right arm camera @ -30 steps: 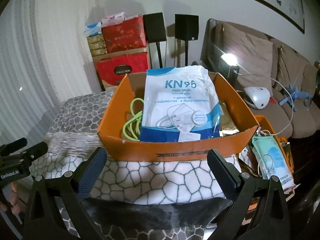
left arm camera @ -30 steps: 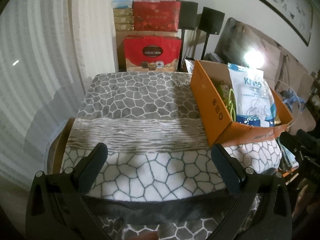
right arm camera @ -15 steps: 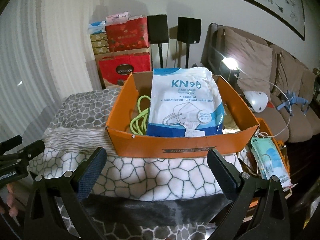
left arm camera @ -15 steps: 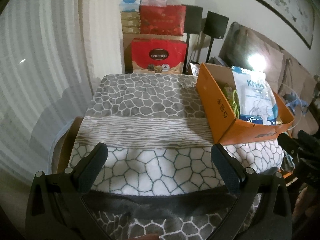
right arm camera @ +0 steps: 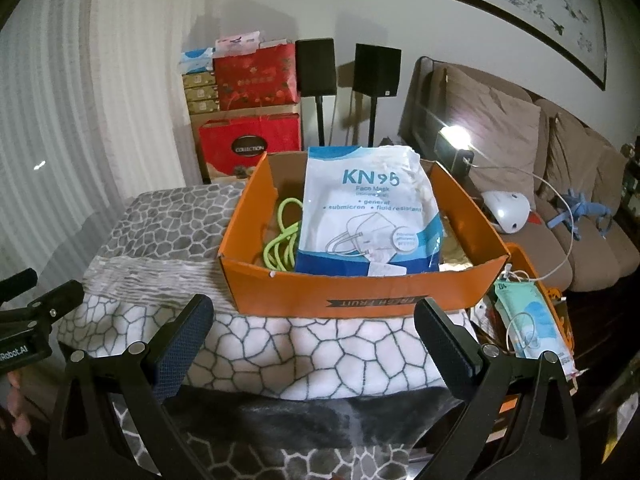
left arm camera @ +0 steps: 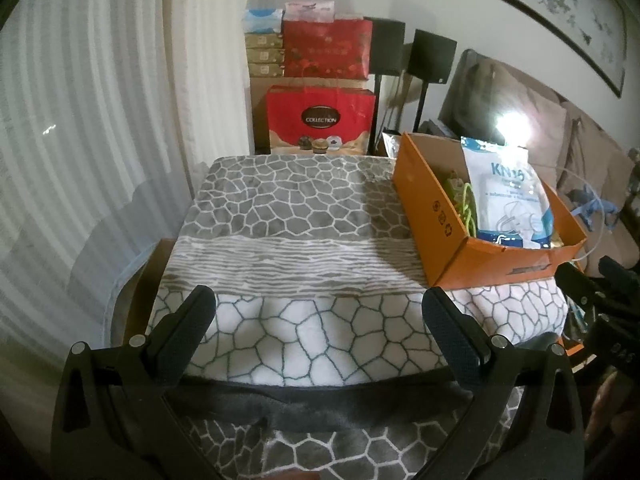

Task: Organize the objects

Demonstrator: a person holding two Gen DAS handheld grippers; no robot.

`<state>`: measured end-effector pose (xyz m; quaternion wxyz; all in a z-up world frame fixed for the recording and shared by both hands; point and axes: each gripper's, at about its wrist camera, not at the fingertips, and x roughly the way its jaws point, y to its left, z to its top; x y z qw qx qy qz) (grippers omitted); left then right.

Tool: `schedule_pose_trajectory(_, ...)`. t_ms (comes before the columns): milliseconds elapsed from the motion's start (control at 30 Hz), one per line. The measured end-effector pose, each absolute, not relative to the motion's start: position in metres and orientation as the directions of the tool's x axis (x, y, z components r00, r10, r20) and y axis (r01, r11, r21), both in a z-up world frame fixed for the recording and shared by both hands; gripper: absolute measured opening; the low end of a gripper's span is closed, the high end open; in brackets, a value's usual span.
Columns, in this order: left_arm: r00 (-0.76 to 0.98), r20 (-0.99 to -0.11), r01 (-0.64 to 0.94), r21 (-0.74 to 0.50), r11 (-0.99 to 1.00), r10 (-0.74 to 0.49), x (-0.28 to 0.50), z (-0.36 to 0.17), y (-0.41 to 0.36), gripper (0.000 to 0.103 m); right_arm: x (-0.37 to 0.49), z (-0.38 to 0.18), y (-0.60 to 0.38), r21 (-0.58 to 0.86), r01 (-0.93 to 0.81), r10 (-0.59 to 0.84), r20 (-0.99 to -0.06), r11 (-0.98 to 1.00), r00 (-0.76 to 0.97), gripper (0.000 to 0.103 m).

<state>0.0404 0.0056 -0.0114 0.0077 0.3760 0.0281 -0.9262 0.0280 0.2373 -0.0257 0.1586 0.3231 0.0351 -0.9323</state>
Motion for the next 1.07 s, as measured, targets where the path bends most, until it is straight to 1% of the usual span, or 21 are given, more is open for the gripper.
schedule_pose_trajectory(1067, -0.716, -0.698, 0.041, -0.039, -0.998, -0.003, 0.0403, -0.0123, 0.0083, 0.103, 0.0305, -0.0248, 0.2347, 0.034, 0.324, -0.274, -0.62, -0.945, -0.735, 0.101)
